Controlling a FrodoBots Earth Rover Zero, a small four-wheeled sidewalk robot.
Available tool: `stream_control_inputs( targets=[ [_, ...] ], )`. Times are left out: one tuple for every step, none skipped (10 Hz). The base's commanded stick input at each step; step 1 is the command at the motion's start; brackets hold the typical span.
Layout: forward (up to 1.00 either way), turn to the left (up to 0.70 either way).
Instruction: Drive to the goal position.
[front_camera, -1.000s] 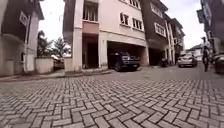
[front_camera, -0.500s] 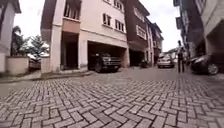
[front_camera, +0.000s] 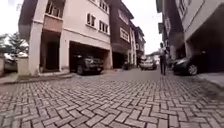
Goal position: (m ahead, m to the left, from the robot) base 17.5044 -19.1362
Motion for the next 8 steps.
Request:
stream_control_inputs(
  targets=[
    [0.50, 0.00],
    [0.50, 0.00],
    [0.50, 0.00],
    [0.50, 0.00],
    [0.50, 0.00],
    [0.50, 0.00],
    [0.50, 0.00],
    [0.50, 0.00]
  ],
)
